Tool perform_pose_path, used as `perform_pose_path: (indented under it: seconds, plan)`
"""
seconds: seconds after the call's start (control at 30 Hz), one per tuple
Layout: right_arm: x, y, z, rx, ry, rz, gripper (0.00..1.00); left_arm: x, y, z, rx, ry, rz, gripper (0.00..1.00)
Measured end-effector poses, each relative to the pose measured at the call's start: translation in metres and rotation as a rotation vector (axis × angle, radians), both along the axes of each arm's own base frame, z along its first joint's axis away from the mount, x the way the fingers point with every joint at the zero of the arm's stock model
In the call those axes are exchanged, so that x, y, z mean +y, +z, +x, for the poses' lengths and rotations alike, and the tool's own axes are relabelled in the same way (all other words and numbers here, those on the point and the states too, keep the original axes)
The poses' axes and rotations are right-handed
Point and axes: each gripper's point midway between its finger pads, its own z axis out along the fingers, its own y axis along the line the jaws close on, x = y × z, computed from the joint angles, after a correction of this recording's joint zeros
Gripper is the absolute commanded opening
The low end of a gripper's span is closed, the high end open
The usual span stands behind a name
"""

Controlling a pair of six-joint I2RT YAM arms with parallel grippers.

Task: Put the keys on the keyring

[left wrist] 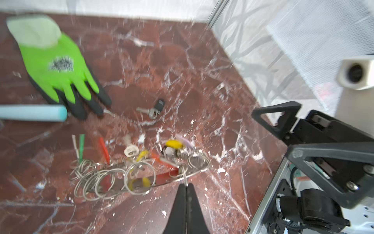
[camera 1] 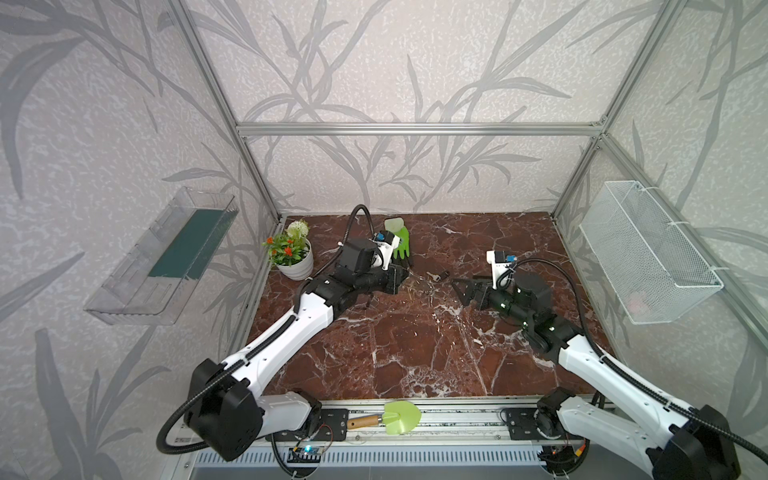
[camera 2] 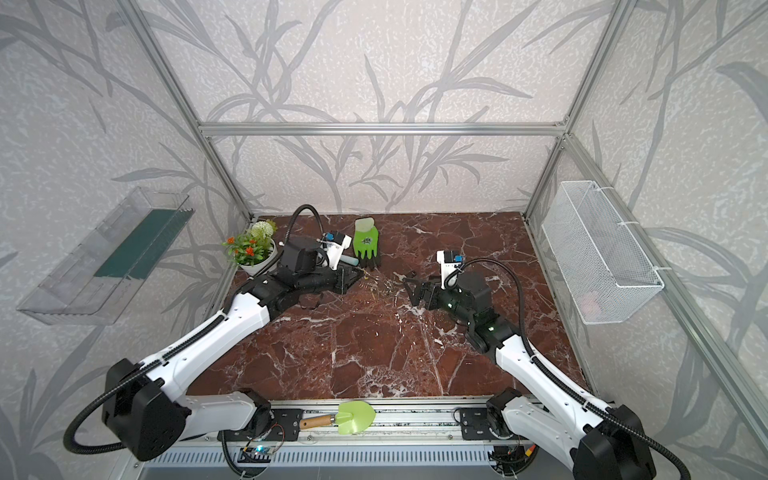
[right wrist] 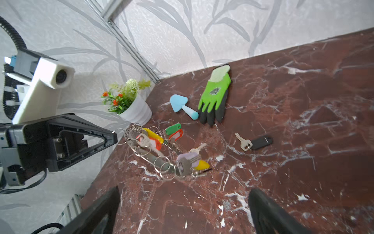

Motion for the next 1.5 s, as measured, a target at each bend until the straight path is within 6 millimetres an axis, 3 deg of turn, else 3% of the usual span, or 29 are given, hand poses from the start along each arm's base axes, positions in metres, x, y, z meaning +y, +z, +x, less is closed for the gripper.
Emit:
perform_pose_path:
  seconds: [0.27,0.47,0.6,0.87,1.0,1.3,1.5]
  plan:
    - [0.018,0.051,0.006,-0.203,0.100,0.022,1.00,0.006,0.065,-0.032,-0.255,-0.105,-0.069,0.00]
    - [0.045,0.081,-0.009,-0.299,0.299,0.074,0.81,0.012,0.090,-0.064,-0.442,-0.198,-0.092,0.00]
    - [0.061,0.087,-0.029,-0.335,0.423,0.089,0.77,0.010,0.090,-0.080,-0.502,-0.279,-0.091,0.00]
    - [0.099,0.079,-0.086,-0.389,0.642,0.027,0.63,0.003,0.085,-0.094,-0.536,-0.381,-0.089,0.00]
    - [0.107,0.077,-0.089,-0.392,0.672,-0.002,0.55,-0.001,0.082,-0.099,-0.531,-0.423,-0.096,0.00]
    - [0.107,0.069,-0.083,-0.389,0.646,-0.045,0.49,-0.005,0.067,-0.115,-0.497,-0.528,-0.080,0.00]
    - [0.111,0.063,-0.084,-0.383,0.668,-0.051,0.41,-0.008,0.056,-0.113,-0.452,-0.551,-0.068,0.00]
